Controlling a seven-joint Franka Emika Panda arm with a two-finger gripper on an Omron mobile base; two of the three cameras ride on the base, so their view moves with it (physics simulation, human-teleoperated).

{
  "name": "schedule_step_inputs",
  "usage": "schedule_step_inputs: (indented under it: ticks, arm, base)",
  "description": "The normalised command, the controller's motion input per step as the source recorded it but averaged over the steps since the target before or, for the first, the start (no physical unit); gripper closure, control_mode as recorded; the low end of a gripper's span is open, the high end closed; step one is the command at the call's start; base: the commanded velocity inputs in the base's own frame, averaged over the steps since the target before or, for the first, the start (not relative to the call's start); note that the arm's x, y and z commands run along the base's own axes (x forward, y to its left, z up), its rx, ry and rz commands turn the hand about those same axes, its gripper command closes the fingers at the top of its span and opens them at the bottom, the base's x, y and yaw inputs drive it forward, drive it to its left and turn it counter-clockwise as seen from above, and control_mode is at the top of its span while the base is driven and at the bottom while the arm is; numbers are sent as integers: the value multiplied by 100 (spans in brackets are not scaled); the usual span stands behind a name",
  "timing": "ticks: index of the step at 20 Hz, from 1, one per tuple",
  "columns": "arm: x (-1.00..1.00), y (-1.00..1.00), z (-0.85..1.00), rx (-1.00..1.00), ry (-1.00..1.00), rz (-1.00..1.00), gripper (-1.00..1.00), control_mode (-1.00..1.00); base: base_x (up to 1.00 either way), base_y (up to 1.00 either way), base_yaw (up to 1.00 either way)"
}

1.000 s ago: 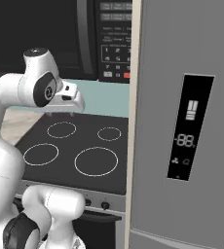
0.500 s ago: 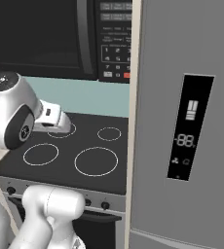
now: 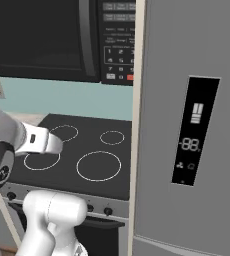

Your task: Navigate to the stand mixer.

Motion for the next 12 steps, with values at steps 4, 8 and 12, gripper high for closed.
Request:
schedule_step_inputs:
  ticks: [4, 8, 12]
  arm:
    - [-79, 2, 15, 0, -12, -6, -100, -100]
    - [-88, 39, 5, 4, -20, -4, -100, -100]
    - [0, 0, 0, 0, 0, 0, -100, 100]
  base:
    - [0, 0, 0]
    - [0, 0, 0]
    - [-99, 80, 0]
